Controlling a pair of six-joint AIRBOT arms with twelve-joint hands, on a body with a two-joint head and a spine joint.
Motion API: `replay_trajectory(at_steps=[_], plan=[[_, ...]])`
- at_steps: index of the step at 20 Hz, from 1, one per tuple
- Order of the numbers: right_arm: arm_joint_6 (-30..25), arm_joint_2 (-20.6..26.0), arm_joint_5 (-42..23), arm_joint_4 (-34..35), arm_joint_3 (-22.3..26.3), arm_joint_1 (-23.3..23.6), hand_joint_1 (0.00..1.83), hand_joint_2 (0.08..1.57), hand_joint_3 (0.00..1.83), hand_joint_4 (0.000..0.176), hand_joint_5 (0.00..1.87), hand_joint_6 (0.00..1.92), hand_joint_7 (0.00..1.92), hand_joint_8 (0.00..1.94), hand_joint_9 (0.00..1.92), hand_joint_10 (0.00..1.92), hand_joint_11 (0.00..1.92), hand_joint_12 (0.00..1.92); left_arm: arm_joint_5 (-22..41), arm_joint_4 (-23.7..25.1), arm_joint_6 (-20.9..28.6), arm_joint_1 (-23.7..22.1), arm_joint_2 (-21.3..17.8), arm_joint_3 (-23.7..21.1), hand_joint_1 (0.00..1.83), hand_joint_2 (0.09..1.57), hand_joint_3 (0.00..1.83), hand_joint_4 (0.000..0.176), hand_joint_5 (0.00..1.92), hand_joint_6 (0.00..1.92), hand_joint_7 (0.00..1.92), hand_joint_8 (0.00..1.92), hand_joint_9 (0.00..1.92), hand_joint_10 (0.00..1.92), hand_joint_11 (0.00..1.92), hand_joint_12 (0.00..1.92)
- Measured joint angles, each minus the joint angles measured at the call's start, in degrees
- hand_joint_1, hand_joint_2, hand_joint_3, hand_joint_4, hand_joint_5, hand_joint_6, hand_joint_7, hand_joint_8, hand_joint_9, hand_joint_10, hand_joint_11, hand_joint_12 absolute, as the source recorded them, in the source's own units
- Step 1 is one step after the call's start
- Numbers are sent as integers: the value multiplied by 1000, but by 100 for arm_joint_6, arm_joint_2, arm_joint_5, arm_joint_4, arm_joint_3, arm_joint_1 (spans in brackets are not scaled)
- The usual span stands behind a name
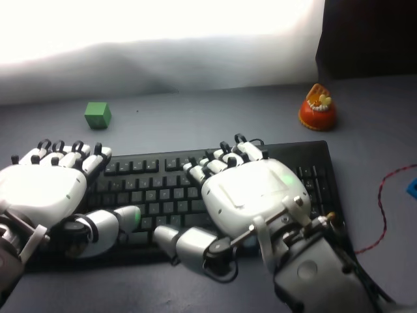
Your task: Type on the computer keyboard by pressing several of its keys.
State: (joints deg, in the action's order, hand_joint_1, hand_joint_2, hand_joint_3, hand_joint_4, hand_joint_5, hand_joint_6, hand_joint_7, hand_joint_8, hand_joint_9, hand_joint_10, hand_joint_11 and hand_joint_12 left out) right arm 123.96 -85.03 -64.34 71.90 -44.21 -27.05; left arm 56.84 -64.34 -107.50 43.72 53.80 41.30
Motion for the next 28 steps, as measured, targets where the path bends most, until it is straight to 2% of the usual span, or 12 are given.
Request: replay_trajectory(at_steps=[9,12,13,15,16,18,20,21,22,25,27,28], plan=[[-273,-201,426,42,-535,-90,57,1198,0,0,412,33,521,7,383,170,0,1218,20,299,422,584,-44,24,0,1254,0,43,284,44,195,7,180,19,0,685],[-382,-348,398,-68,-697,-114,27,1202,0,0,735,206,568,7,154,599,0,1285,72,380,501,634,-50,61,0,1262,3,1,558,99,268,12,201,15,0,618],[-409,-398,367,-136,-754,-136,66,1203,0,0,718,294,654,27,180,599,0,1115,98,431,503,632,-50,90,0,1271,4,0,597,88,367,24,249,26,0,631],[-426,-457,313,-249,-815,-138,91,1205,1,0,508,446,829,103,308,799,0,994,133,511,542,632,-52,144,0,1272,1,13,503,23,561,37,366,49,0,664],[-435,-463,302,-280,-824,-146,82,1209,2,0,385,390,925,187,436,1024,0,1152,136,505,560,632,-52,144,0,1283,5,13,415,6,689,58,465,76,0,754],[-466,-481,278,-315,-844,-146,46,1215,1,0,453,289,644,733,382,1276,0,1579,149,527,557,632,-72,144,0,1290,5,54,261,8,726,34,598,108,0,1080],[-492,-485,271,-302,-844,-146,33,1218,1,0,610,359,435,556,186,1082,0,1753,153,525,560,632,-87,144,0,1300,6,78,251,17,482,1,583,90,0,1318],[-535,-494,280,-282,-850,-160,44,1213,0,0,666,394,454,345,148,937,0,1713,146,518,562,632,-87,144,0,1298,4,60,326,47,392,0,508,56,0,1337],[-546,-498,286,-289,-850,-173,35,1211,0,0,757,407,489,181,160,743,0,1567,120,516,562,634,-87,144,0,1298,3,7,516,109,341,0,379,11,0,1114],[-575,-525,269,-378,-879,-175,39,1213,0,0,763,460,703,36,292,406,0,1110,98,511,605,629,-87,184,0,1310,2,0,875,103,470,21,343,7,0,780],[-592,-533,284,-389,-892,-175,100,1207,0,0,418,429,744,12,500,473,0,1517,190,549,605,625,-94,199,0,1300,0,0,738,17,670,24,450,33,0,835],[-592,-538,295,-400,-903,-175,114,1220,3,0,306,372,714,2,566,649,157,1620,192,542,608,625,-98,199,0,1298,0,5,507,6,656,10,546,62,0,1125]])
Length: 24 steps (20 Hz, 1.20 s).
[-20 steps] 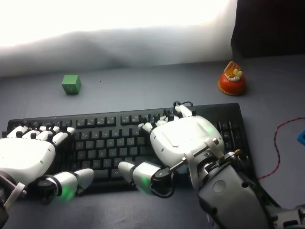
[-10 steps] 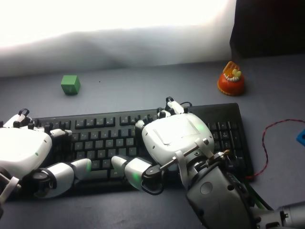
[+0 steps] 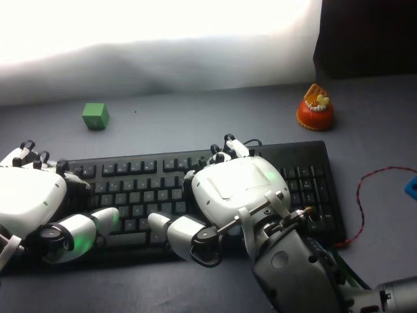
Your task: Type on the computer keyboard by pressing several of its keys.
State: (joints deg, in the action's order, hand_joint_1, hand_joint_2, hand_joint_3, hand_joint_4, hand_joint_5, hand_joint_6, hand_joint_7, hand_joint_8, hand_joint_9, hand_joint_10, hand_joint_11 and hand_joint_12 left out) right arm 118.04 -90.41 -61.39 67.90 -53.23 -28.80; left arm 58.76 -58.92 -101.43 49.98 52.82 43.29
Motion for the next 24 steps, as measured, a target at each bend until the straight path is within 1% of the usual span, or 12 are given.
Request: replay_trajectory(at_steps=[1,3,4,5,6,7,9,12,17,19,21,24], plan=[[4,-9,-7,-4,-13,0,129,1230,4,0,280,343,724,7,597,786,290,1621,-4,-2,-4,0,0,-2,0,1302,0,20,388,1,620,2,605,76,0,1306],[7,-28,-22,-50,-57,7,114,1250,8,0,353,345,753,19,673,914,542,1589,-68,-37,-15,2,-2,-20,0,1318,5,50,256,1,540,0,703,115,168,1368],[4,-33,-26,-66,-61,7,79,1261,8,0,377,342,747,16,625,959,476,1632,-70,-46,-15,2,-2,-20,0,1321,4,35,339,33,506,0,639,89,97,1391],[4,-37,-26,-66,-63,9,58,1266,7,0,403,349,754,18,600,980,376,1687,-70,-46,-26,2,-2,-20,0,1325,6,5,456,81,516,7,590,68,19,1381],[2,-44,-28,-66,-66,9,37,1274,6,0,469,401,756,19,477,1016,191,1731,-72,-57,-26,2,-2,-20,0,1331,6,0,609,136,519,7,503,30,3,1304],[-4,-44,-24,-61,-68,9,27,1277,5,0,517,442,756,19,412,1010,89,1754,-72,-63,-20,2,-2,-20,0,1336,3,0,711,118,538,5,471,14,0,1272],[-7,-50,-26,-63,-70,9,10,1285,3,0,568,568,766,22,343,999,3,1769,-46,-46,-4,0,-13,-17,0,1342,2,0,675,71,543,2,477,15,0,1263],[-2,-50,-31,-61,-70,9,33,1274,0,0,504,608,769,23,366,1047,38,1766,-48,-61,0,-20,-13,-20,58,1360,7,0,630,40,557,6,567,53,0,1385],[125,-50,-28,-15,-68,48,42,1270,0,0,472,608,774,26,402,1067,62,1775,-111,-68,-2,-50,-52,-22,130,1371,5,0,566,5,538,1,555,46,0,1387],[142,-42,-24,2,-66,72,44,1268,0,0,427,599,755,18,392,1044,73,1756,-166,-153,-22,-116,-85,-50,146,1368,3,27,481,0,536,1,566,53,0,1392],[149,33,50,74,-39,133,49,1268,0,0,393,588,735,10,379,1038,63,1757,-232,-212,-66,-197,-98,-50,104,1380,7,34,405,0,523,0,553,49,0,1382],[162,264,94,24,136,203,61,1263,0,0,360,584,733,9,387,1030,89,1760,-420,-286,-131,-376,-234,-94,122,1377,4,28,399,0,525,1,553,51,0,1385]])
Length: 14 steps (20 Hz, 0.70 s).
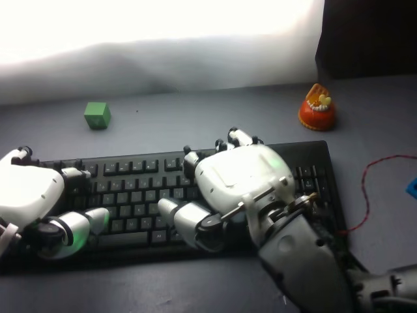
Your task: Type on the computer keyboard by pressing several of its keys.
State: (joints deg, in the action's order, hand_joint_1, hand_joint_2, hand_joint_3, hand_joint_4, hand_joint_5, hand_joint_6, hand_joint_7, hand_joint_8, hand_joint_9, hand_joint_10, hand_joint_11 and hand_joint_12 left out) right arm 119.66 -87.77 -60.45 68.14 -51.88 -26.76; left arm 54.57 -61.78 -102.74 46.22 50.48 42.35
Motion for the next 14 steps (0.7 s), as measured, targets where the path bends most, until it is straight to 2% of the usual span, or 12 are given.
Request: replay_trajectory(at_steps=[4,6,7,8,10,12,14], plan=[[4,487,-44,-221,409,164,95,1259,0,0,360,558,744,12,438,955,136,1707,-48,48,-31,-245,-210,-138,195,1368,0,28,387,1,526,1,553,57,0,1386],[20,715,-26,-225,634,201,55,1265,2,0,344,557,735,8,416,970,99,1731,-20,748,247,-254,-317,-153,223,1365,0,23,395,5,538,5,564,66,0,1389],[63,872,57,-221,767,225,53,1262,0,0,340,558,738,9,411,973,81,1736,175,1353,509,-208,-361,-155,213,1368,0,26,380,1,528,0,554,64,0,1384],[76,986,118,-258,850,225,54,1261,0,0,346,561,743,11,414,975,77,1738,404,1541,636,-125,-361,-179,212,1368,0,28,376,0,517,0,546,61,0,1381],[81,1276,330,-332,990,216,68,1261,0,0,347,567,739,9,416,968,81,1726,1027,1563,938,374,-334,-289,191,1373,1,20,376,1,506,0,530,59,0,1365],[-127,1453,424,-671,999,111,63,1261,0,0,364,580,743,11,421,964,89,1718,1561,1637,1213,748,-258,-282,174,1369,0,26,377,1,508,1,531,62,0,1359],[-647,1541,664,-1034,1008,107,56,1264,1,0,361,596,736,7,408,977,82,1730,2085,2120,1377,844,-238,-284,192,1365,0,23,369,5,505,3,524,65,0,1362]])
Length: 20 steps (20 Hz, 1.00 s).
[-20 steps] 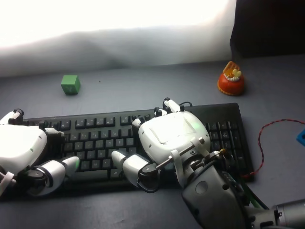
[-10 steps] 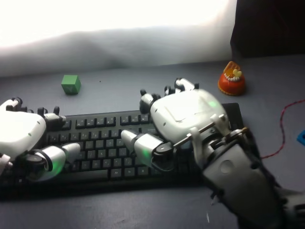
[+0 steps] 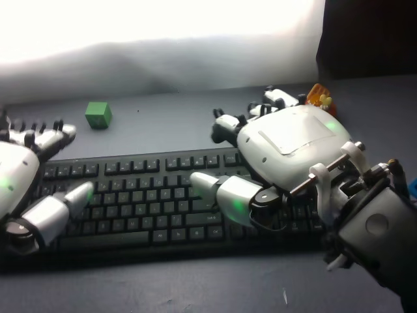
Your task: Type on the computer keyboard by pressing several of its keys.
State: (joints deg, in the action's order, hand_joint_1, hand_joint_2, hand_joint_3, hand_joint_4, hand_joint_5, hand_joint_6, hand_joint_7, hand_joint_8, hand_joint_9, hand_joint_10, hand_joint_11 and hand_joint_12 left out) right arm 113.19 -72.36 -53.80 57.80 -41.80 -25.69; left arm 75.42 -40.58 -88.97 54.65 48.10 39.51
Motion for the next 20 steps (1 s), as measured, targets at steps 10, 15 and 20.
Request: replay_trajectory(at_steps=[10,15,20], plan=[[-1285,393,525,-1340,0,-212,47,1269,2,0,345,606,743,10,405,962,94,1710,621,466,157,114,81,2,205,1350,0,24,358,2,510,1,518,77,0,1346],[-1416,393,472,-1386,-9,-243,78,1256,0,0,383,601,770,18,450,938,108,1711,634,1211,61,343,120,31,197,1350,0,22,367,5,502,5,506,84,0,1343],[-1456,391,409,-1423,-26,-243,46,1259,1,0,360,599,770,17,462,916,112,1692,632,765,-518,420,330,-151,132,1357,3,36,355,0,469,0,471,74,0,1293]])
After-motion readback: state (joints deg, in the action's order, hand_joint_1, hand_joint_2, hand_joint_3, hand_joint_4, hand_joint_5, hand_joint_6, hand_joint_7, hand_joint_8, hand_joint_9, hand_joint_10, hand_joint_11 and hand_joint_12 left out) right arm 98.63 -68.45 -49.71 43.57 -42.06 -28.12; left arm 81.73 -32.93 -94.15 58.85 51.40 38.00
